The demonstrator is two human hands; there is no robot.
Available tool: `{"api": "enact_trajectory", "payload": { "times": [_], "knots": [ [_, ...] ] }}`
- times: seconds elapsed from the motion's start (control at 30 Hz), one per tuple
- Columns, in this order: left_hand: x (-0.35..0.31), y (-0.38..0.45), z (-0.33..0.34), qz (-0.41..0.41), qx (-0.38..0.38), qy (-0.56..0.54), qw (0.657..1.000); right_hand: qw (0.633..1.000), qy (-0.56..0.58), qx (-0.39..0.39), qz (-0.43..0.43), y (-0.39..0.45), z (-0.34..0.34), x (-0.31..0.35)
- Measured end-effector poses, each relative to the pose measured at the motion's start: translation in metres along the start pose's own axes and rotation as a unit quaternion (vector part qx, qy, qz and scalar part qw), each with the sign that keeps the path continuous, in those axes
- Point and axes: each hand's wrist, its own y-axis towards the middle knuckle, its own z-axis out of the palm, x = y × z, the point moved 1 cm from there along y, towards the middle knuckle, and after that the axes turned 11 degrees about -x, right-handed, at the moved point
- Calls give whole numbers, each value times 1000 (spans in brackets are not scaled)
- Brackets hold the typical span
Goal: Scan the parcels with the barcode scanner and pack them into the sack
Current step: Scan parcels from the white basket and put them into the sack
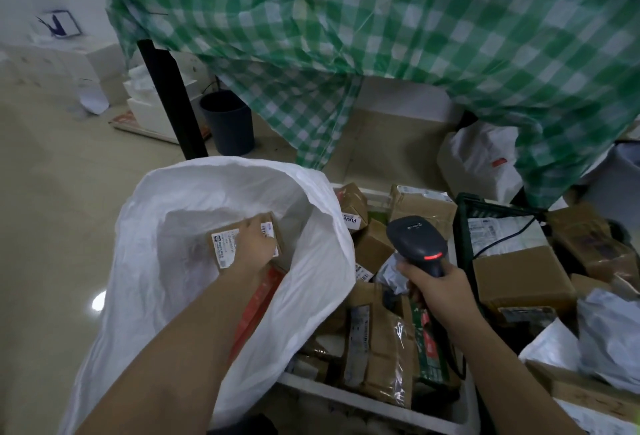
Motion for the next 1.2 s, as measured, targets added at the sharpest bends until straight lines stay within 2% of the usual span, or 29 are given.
{"api": "enact_trajectory", "payload": {
  "times": [0.07, 0.1, 0.3, 0.37, 0.43, 0.53, 0.63, 0.7, 0.77, 0.8, 0.83, 0.9, 0.93, 1.0, 1.1, 1.2],
  "knots": [
    [-1, -9, -6, 6, 86, 31, 996, 1000, -8, 6, -5, -3, -1, 1],
    [-1, -14, -10, 23, 99, 44, 994, 1000, -7, 9, -7, -5, -2, 2],
    [-36, -59, -37, 83, 28, 12, 996, 999, -18, 29, -15, -19, -16, 9],
    [-60, -79, -40, 135, -23, 4, 991, 999, -29, 26, -17, -20, -23, 9],
    [-83, -101, -39, 226, -43, -12, 973, 999, -33, 18, -17, -19, -30, 7],
    [-107, -139, -21, 328, 57, -11, 943, 1000, -20, -14, -1, -13, -45, 3],
    [-107, -167, 19, 316, 220, 46, 922, 999, 15, -30, 22, -8, -59, -1],
    [-94, -175, 50, 336, 313, 154, 875, 998, 32, -39, 30, -6, -67, -5],
    [-80, -176, 74, 392, 345, 275, 807, 998, 46, -36, 38, -3, -72, -11],
    [-75, -175, 83, 416, 342, 310, 784, 997, 48, -32, 42, -2, -75, -13],
    [-74, -173, 90, 425, 335, 332, 773, 998, 49, -30, 41, 1, -77, -15],
    [-74, -170, 97, 401, 340, 332, 783, 998, 51, -31, 37, 4, -80, -16],
    [-75, -169, 99, 382, 355, 327, 788, 997, 52, -32, 36, 6, -81, -17],
    [-79, -166, 99, 360, 384, 348, 775, 997, 55, -33, 36, 10, -83, -19],
    [-85, -161, 91, 359, 424, 403, 727, 998, 53, -24, 39, 14, -84, -22],
    [-90, -162, 78, 402, 433, 476, 651, 998, 51, -9, 37, 14, -84, -21]
  ]
}}
